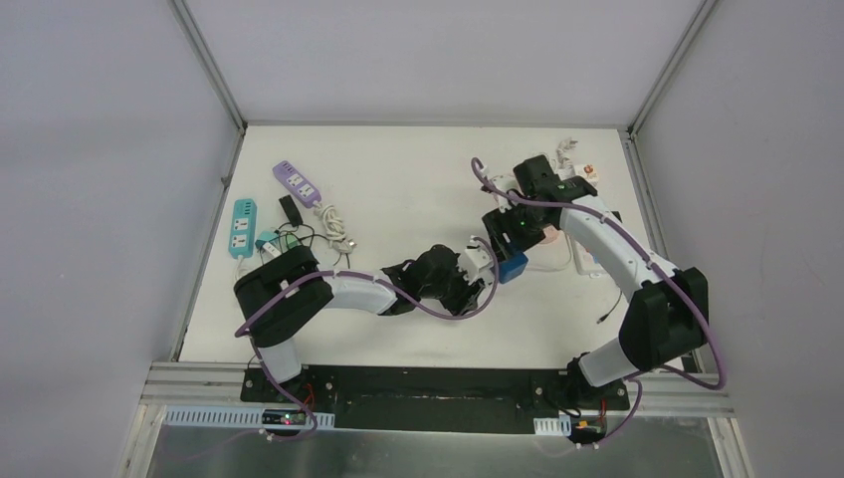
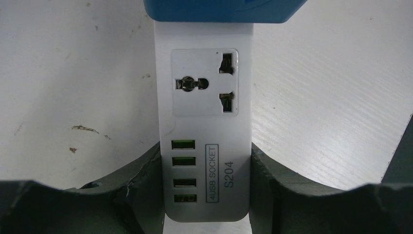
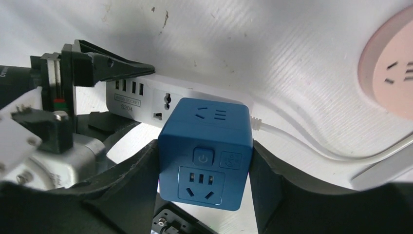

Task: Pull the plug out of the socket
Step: Remove the plug from the socket.

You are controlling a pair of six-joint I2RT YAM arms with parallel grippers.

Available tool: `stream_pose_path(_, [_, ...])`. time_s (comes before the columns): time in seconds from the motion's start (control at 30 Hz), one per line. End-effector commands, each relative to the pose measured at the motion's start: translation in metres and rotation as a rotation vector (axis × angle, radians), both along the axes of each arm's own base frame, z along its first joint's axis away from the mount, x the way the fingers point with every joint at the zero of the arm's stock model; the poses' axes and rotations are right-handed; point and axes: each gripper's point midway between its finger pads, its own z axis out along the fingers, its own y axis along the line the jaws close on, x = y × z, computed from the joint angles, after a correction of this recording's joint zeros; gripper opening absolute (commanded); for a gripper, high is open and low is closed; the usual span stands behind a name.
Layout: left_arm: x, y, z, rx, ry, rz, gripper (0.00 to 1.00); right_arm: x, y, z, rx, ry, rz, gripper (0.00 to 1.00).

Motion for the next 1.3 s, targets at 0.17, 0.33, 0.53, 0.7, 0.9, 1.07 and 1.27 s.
stream_pose_path(0.17, [-0.007,0.019,-0.032,0.1,0.058,0.015,0.0,-0.041,0.093,0.025,0.147,0.079,0.282,0.0])
stream_pose_path(0.33, [-0.005,0.023,-0.032,0.102,0.054,0.029,0.0,-0.031,0.073,0.019,0.09,0.047,0.246,0.0])
stream_pose_path(0.53, [-0.003,0.018,-0.034,0.097,0.06,0.004,0.0,-0.011,0.025,0.017,0.118,0.041,0.063,0.0])
stream_pose_path(0.7, [-0.002,0.012,-0.034,0.09,0.065,-0.019,0.0,-0.005,0.004,0.02,0.187,0.047,-0.042,0.0])
stream_pose_path(0.9, [-0.002,0.007,-0.033,0.083,0.07,-0.034,0.0,-0.018,0.036,0.029,0.275,0.099,0.027,0.0])
stream_pose_path(1.07, [-0.003,0.01,-0.034,0.084,0.083,-0.019,0.0,-0.036,0.075,0.04,0.275,0.117,0.174,0.0])
stream_pose_path(1.27, [-0.002,0.017,-0.031,0.08,0.081,0.016,0.0,-0.025,0.065,0.024,0.152,0.07,0.178,0.0])
